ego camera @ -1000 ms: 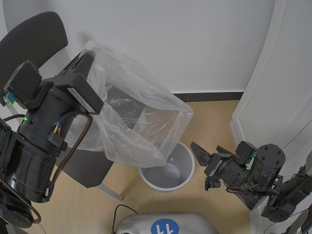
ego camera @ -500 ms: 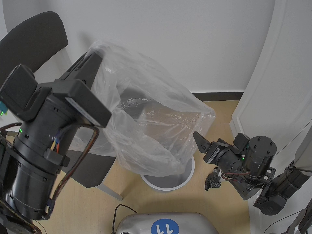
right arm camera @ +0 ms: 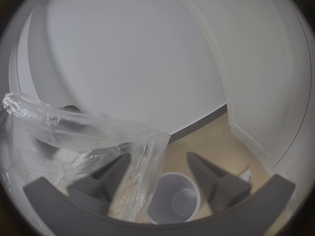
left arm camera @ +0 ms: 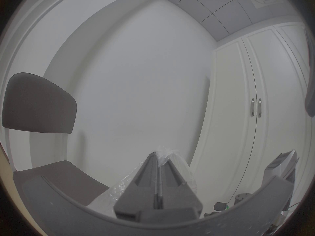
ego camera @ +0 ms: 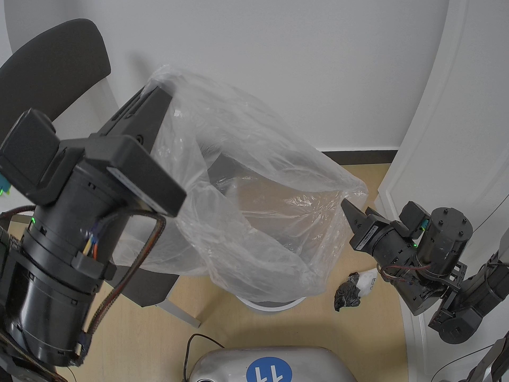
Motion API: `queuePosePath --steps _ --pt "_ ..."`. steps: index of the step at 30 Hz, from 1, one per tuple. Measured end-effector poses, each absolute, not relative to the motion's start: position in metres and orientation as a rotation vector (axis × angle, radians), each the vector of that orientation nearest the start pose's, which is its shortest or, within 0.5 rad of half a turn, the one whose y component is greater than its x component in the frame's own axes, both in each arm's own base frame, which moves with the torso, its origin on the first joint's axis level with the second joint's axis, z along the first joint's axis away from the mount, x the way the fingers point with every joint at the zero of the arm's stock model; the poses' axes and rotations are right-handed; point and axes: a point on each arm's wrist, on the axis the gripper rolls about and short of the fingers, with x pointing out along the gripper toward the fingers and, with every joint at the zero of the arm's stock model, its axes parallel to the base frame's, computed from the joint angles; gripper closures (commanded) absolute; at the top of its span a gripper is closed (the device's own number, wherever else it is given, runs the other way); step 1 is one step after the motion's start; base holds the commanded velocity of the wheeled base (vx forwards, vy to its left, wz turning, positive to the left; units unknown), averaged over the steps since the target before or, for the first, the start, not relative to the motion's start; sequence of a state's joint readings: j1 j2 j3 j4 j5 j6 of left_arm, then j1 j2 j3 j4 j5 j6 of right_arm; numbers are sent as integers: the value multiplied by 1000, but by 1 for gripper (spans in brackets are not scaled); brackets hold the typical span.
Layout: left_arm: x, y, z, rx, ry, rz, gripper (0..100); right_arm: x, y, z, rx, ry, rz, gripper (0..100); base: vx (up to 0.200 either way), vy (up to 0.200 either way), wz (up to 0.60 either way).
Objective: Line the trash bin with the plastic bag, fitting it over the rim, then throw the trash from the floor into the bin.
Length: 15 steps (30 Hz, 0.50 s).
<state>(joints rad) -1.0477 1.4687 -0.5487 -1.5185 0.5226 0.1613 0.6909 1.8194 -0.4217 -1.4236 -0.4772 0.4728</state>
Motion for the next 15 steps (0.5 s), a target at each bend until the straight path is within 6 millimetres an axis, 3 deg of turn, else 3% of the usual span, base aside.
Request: queuePosePath --steps 15 --pt "119 -184 261 -274 -464 -472 100 217 167 139 460 19 237 100 0 0 0"
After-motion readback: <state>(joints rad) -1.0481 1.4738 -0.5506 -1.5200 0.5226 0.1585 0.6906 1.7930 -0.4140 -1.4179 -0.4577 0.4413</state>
